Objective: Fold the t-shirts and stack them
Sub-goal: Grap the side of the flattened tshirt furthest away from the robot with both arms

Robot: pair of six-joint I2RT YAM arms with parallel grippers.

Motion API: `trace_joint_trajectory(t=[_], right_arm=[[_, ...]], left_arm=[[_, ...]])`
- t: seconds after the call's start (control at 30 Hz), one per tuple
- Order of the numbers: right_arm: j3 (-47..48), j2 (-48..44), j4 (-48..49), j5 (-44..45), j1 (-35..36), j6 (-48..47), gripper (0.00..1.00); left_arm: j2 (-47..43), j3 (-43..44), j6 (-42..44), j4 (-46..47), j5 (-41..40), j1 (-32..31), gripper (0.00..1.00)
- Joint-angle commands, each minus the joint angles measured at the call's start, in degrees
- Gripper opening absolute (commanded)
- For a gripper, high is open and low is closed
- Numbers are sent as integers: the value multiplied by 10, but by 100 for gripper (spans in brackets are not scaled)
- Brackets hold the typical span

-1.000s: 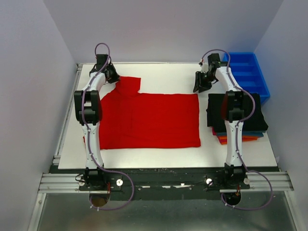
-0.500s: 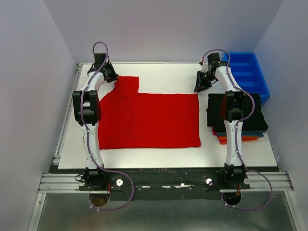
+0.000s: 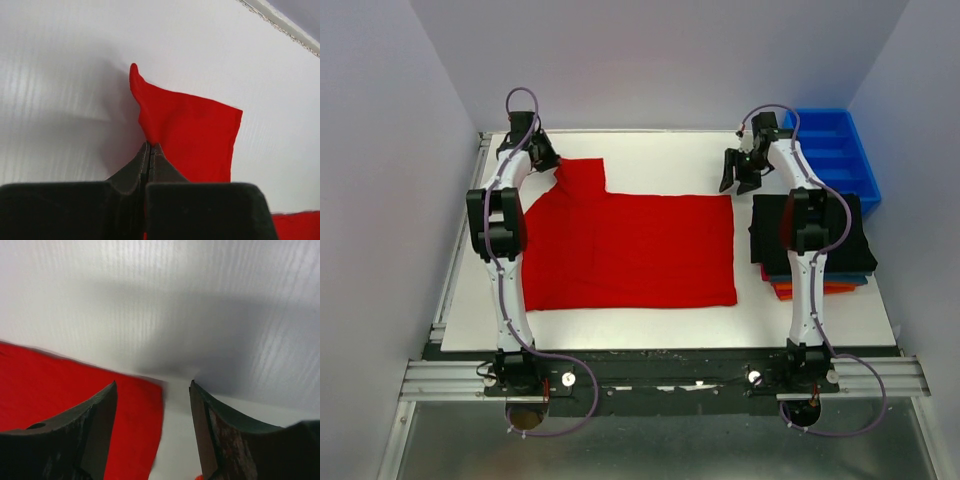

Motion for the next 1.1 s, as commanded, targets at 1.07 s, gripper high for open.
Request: trace_joint_trajectory(t=[1.07], right_arm=[[-107,-31,196,39,52,244,89]], left_arm=[[-19,7,-10,19,35,72,0]])
